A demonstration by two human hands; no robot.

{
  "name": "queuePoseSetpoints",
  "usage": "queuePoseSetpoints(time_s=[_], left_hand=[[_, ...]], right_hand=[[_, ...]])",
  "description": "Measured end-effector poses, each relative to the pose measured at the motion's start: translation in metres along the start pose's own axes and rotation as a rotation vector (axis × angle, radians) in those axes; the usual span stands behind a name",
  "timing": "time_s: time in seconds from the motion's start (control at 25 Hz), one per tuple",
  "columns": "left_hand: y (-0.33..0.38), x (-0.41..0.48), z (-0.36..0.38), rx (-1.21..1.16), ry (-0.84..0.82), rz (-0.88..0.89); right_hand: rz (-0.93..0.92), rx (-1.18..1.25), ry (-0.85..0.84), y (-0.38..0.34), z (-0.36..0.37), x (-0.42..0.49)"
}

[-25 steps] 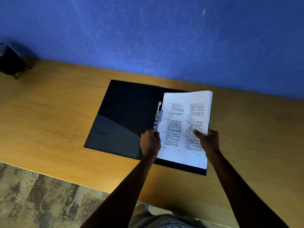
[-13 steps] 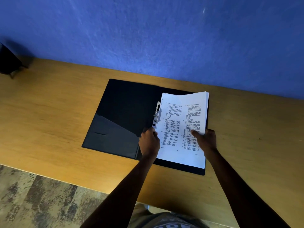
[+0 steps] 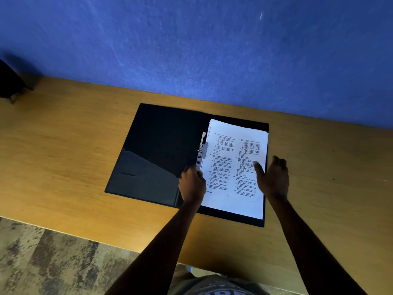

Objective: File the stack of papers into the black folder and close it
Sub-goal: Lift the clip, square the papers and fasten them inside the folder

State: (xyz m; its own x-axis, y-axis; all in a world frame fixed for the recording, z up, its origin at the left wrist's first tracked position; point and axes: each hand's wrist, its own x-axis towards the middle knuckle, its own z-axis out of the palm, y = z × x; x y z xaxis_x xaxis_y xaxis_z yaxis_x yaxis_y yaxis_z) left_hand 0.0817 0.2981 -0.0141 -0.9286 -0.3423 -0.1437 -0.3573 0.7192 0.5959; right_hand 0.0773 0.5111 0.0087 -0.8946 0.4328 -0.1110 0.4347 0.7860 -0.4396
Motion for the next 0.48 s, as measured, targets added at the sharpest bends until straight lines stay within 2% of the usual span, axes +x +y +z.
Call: queuePoseSetpoints(time_s=[0.08, 0.16, 0.48], left_hand=[[-0.001, 0.000, 0.000, -0.001, 0.001, 0.005], [-0.002, 0.000, 0.000, 0.004, -0.002, -0.002], [-0.004, 0.001, 0.001, -0.011, -0.006, -0.013]], right_hand=[[-0.075, -0.025, 0.093, -0.004, 0.002, -0.003], [-0.175, 0.002, 0.099, -0.010, 0.011, -0.004], [-0.443, -0.114, -0.116, -0.035, 0.064, -0.008]])
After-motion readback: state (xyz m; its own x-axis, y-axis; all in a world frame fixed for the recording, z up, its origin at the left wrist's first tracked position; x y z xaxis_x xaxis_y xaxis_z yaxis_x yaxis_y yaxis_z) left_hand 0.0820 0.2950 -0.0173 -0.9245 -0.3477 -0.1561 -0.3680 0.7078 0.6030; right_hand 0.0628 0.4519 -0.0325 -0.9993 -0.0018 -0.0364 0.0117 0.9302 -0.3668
